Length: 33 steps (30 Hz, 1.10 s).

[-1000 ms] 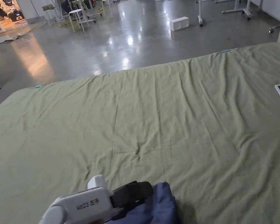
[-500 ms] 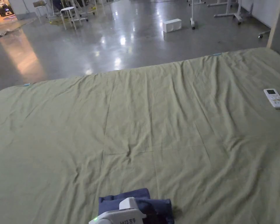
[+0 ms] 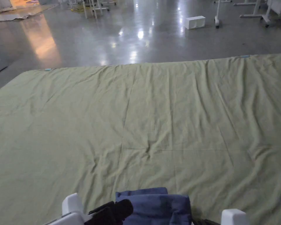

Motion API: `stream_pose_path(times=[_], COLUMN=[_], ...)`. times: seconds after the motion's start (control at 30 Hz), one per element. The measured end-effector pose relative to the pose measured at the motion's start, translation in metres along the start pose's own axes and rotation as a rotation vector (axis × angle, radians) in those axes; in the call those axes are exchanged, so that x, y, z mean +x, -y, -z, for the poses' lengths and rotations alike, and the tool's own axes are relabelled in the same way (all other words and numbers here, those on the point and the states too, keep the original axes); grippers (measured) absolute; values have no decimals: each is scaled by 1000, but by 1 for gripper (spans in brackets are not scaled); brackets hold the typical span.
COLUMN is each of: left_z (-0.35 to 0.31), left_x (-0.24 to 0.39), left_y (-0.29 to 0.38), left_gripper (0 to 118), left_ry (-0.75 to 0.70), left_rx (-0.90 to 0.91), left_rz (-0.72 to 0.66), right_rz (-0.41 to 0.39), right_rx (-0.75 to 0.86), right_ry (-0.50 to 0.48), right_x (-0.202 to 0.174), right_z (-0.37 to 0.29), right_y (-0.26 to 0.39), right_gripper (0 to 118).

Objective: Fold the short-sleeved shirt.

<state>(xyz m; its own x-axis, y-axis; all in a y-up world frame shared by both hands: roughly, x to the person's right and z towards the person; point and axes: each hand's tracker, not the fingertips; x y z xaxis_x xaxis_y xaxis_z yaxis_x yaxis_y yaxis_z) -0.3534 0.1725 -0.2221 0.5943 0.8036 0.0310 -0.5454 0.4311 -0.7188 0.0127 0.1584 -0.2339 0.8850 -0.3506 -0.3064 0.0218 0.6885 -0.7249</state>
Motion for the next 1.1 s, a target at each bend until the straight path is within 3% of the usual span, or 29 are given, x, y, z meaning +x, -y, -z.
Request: stream_pose_path(times=[0.07,0.1,0.17,0.2,0.23,0.27,0.37,0.47,0.57,0.63,0.73,0.77,0.8,0.9,1.1], left_z=[-9,-10,-10,-5,-1,3,27,61,87,95,107,109,110,106,108], left_x=[-20,-30,-49,-59,-67,-74,-97,-109,-109,-100,-96,-96,-98,-98,-55], left_y=[-2,-3,-3,-6,-7,-8,-15,-16,-9,-11,-12,-11,-8,-4,1], left_gripper=[8,22,68,99,112,117,117,117,115,93,75,45,29,28,28], left_ry=[-41,-37,-38,-32,-14,-9,47,72,148,157,86,33,12,20,-140], left_rx=[-10,-28,-64,-69,-83,-91,-138,-243,-310,-313,-348,-361,-365,-338,-343], left_rz=[3,-5,-61,-80,-103,-116,-171,-191,-107,-94,-125,-85,-75,-197,-39], right_rz=[-142,-141,-130,-150,-174,-159,23,-54,-65,-79,-76,-77,-77,-67,0], right_rx=[-111,-151,-247,-301,-352,-302,-341,-339,-330,-322,-305,-298,-291,-267,-241], right_ry=[81,42,44,90,104,64,32,24,37,44,53,53,51,44,34], right_x=[-11,-8,0,4,8,14,29,25,21,19,19,19,20,25,28], right_z=[34,48,70,79,87,87,86,84,84,83,82,81,81,83,79], right_y=[-15,-16,-11,-7,-1,1,-6,-5,-3,-1,1,3,4,10,13], right_gripper=[0,0,0,0,0,0,0,0,0,0,0,0,0,0,0])
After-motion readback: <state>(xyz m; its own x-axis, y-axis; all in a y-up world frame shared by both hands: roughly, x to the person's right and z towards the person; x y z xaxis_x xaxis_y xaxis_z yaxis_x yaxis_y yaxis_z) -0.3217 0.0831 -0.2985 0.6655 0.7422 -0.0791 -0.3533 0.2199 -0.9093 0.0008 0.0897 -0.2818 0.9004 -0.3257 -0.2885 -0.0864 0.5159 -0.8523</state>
